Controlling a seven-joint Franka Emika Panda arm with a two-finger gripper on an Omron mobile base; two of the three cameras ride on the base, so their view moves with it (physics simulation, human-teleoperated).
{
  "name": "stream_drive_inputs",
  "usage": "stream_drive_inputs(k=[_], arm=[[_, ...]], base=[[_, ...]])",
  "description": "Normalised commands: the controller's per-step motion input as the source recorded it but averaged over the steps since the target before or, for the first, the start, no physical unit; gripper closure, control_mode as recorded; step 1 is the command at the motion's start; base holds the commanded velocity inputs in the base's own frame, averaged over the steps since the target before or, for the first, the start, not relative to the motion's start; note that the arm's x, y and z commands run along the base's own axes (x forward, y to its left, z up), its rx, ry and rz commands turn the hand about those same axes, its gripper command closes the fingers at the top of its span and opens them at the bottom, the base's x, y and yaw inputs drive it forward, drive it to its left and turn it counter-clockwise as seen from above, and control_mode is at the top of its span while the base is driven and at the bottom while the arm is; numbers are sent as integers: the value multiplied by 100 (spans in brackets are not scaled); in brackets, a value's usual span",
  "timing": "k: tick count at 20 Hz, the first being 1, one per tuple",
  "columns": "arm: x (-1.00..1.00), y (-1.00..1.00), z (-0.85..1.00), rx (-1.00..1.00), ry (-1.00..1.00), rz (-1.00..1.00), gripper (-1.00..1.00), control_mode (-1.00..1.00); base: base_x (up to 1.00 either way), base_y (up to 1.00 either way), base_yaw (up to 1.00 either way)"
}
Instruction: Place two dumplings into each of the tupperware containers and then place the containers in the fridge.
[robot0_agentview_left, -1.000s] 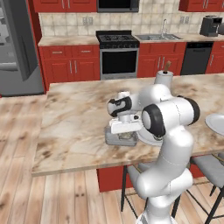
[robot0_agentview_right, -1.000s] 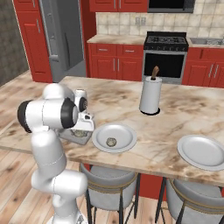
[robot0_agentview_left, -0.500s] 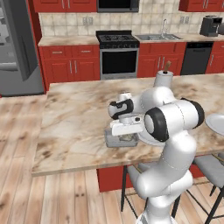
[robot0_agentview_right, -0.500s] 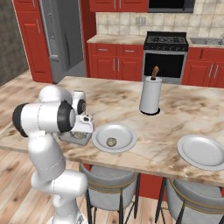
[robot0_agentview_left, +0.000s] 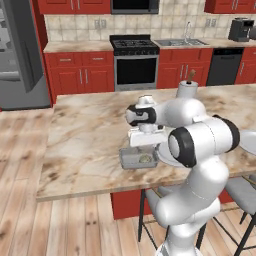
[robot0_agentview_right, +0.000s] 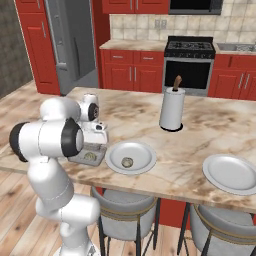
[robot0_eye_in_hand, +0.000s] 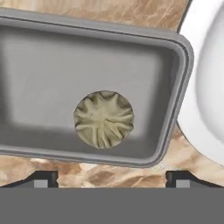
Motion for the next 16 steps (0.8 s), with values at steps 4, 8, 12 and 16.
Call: stream_drive_inputs(k=[4, 8, 12, 16], arm=[[-3, -75, 40, 2, 8, 0, -100, -100], [-12, -100, 14, 9, 7, 0, -100, -100], [-1, -100, -1, 7, 3, 0, -100, -100], [0, -99, -18, 12, -13, 0, -100, -100]], base=[[0, 0, 0], [0, 0, 0], [0, 0, 0], [0, 0, 0]])
